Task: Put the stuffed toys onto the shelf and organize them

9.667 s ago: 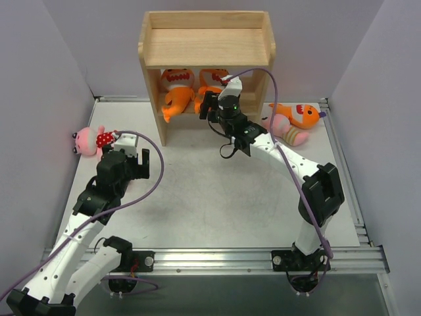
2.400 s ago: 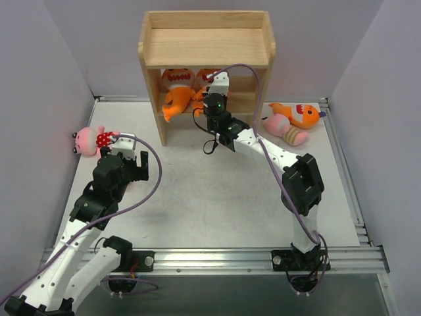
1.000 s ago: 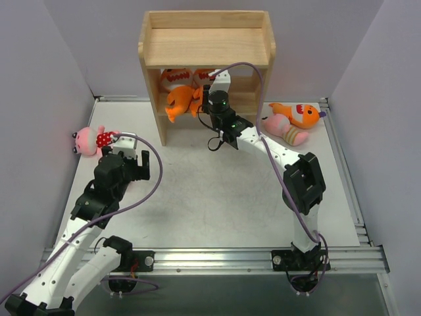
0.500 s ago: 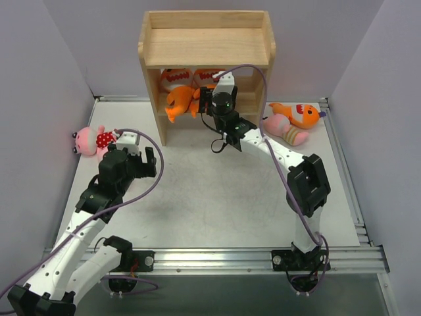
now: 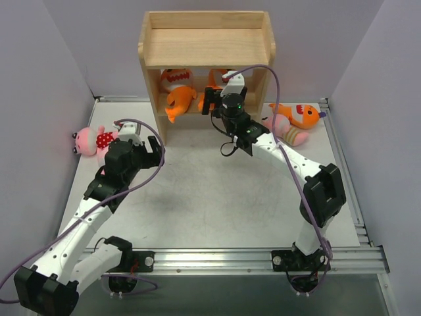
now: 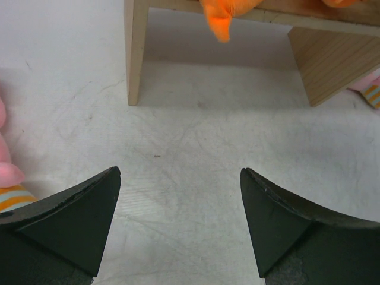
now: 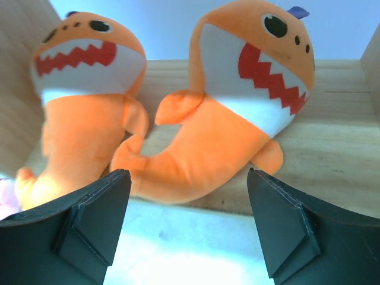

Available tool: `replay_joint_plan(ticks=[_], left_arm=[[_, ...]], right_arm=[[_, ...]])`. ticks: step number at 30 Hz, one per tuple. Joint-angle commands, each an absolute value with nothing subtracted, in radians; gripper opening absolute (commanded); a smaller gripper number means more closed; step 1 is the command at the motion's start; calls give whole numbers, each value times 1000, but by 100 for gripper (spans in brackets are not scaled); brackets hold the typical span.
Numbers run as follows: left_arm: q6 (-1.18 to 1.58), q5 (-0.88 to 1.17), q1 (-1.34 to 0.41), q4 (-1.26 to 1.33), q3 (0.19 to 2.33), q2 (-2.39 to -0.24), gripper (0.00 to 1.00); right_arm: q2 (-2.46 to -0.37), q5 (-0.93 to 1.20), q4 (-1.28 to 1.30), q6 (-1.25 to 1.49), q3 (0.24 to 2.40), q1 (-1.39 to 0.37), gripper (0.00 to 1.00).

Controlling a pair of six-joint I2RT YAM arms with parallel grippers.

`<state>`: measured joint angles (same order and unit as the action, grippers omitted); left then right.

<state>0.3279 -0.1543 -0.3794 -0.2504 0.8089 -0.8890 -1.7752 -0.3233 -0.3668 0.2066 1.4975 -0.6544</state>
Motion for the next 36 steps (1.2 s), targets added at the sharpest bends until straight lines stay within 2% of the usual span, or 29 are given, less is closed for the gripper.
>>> replay_joint_plan(ticks=[1, 10, 22, 26, 34, 36], left_arm=[[426, -121, -364, -86, 867, -931, 90], [584, -78, -318, 155, 899, -1101, 84], [646, -54, -310, 271, 988, -1311, 76], [644, -81, -310, 285, 1003, -1359, 66], [650, -69, -310, 314, 1035, -1436, 57], [650, -69, -310, 321, 1039, -1443, 52]], right_arm=[[-1655, -292, -371, 227, 1464, -646, 81], [-1433, -245, -353, 278, 1296, -606, 80], [-1204, -256, -261, 268, 1175, -574, 80], [-1169, -258, -236, 267, 1163, -571, 81], [-1144, -259, -209, 255, 1155, -566, 80], [-1141, -262, -207, 253, 1154, -565, 81]])
